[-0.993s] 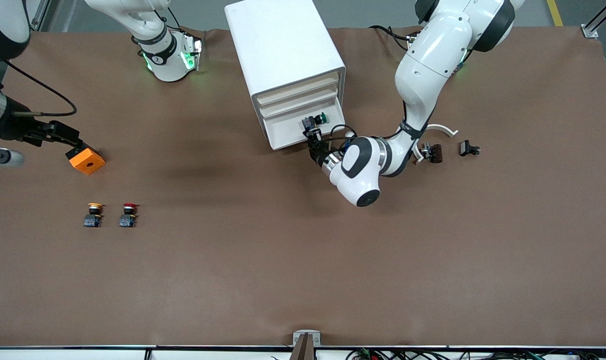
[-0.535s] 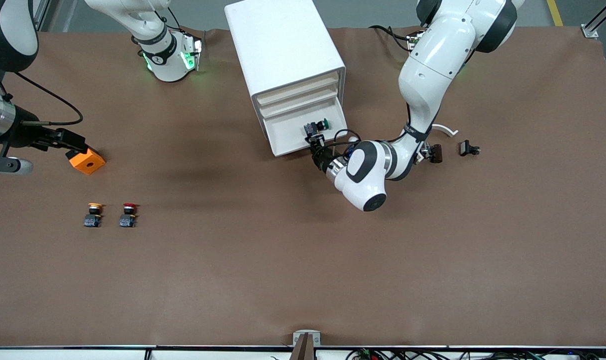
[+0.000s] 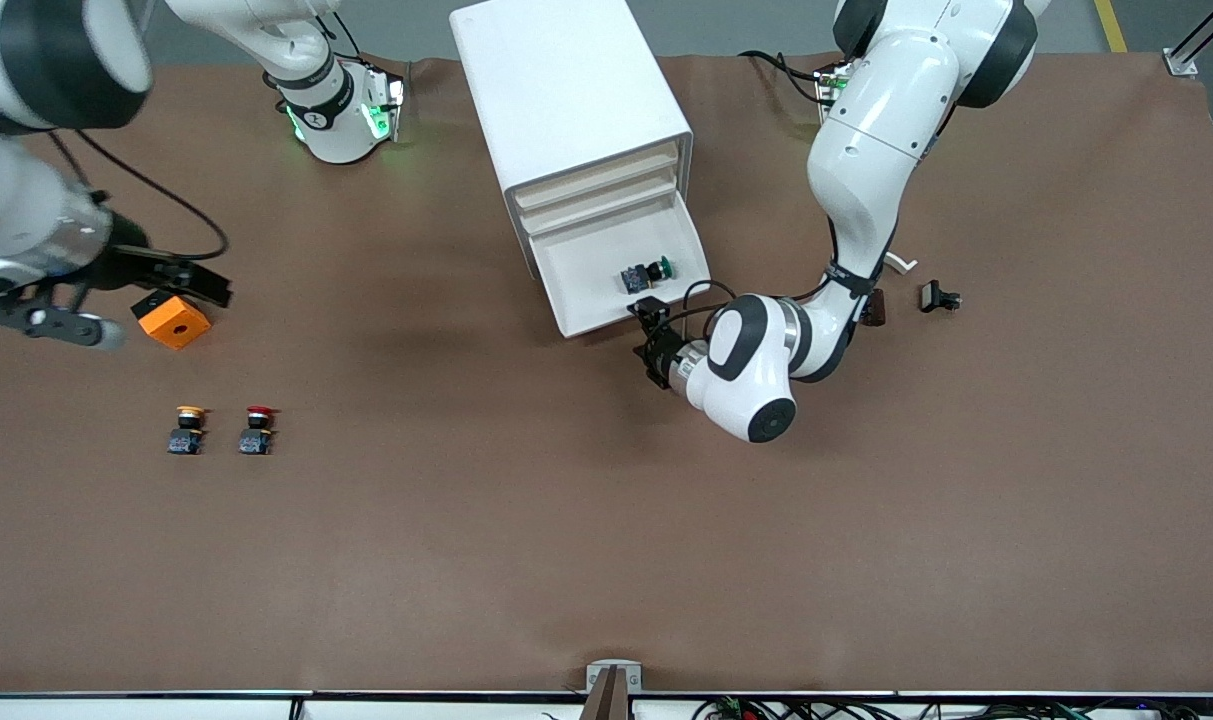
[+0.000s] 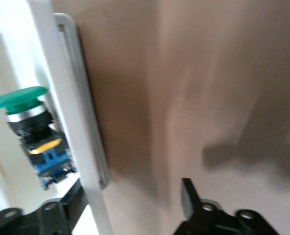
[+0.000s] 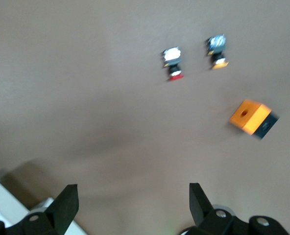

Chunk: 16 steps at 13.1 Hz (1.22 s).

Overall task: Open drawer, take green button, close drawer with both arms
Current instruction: 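Reach the right gripper over the open drawer while the left gripper holds it, then grasp the green button in the drawer with the right gripper while the left gripper withdraws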

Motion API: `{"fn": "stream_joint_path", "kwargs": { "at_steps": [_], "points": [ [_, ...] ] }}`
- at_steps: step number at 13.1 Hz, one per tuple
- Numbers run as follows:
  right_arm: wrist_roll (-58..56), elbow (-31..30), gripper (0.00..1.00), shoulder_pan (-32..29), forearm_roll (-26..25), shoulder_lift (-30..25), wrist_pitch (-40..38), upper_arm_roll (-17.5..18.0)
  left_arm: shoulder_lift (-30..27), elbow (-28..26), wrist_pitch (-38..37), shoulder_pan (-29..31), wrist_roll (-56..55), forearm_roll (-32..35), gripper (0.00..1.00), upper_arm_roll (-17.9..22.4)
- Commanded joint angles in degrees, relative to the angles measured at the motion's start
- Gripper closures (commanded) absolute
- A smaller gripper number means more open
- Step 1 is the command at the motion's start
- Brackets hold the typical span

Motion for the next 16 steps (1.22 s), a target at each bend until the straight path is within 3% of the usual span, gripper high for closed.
{"fn": "stream_joint_path", "kwargs": {
  "at_steps": [1, 5, 9, 13, 16],
  "points": [
    [15.3, 0.8, 0.0, 7.8, -0.2, 0.6, -0.6, -0.4, -1.2, 3.0, 0.1, -0.3, 0.7, 1.7, 0.0, 3.9],
    [41.2, 1.0, 0.0, 20.0, 1.6, 3.7, 2.4, -0.4, -4.1, 5.7, -1.0, -0.1, 1.0, 8.1, 0.0, 6.3],
    [63.7, 1.2, 0.0, 32.0, 1.7, 9.7, 10.5, -0.4, -10.1, 6.1, -1.6, 0.1, 7.2, 28.0, 0.0, 5.9],
    [79.6, 1.3, 0.0, 38.6, 2.6, 16.0, 19.6, -0.4, -17.3, 4.8, -2.2, 3.0, 32.0, 28.9, 0.0, 6.2],
    [86.2, 2.3, 0.0, 41.6, 2.7, 20.2, 24.2, -0.4, -21.1, 4.5, -6.9, 6.5, 50.6, 29.0, 0.0, 6.3]
  ]
}}
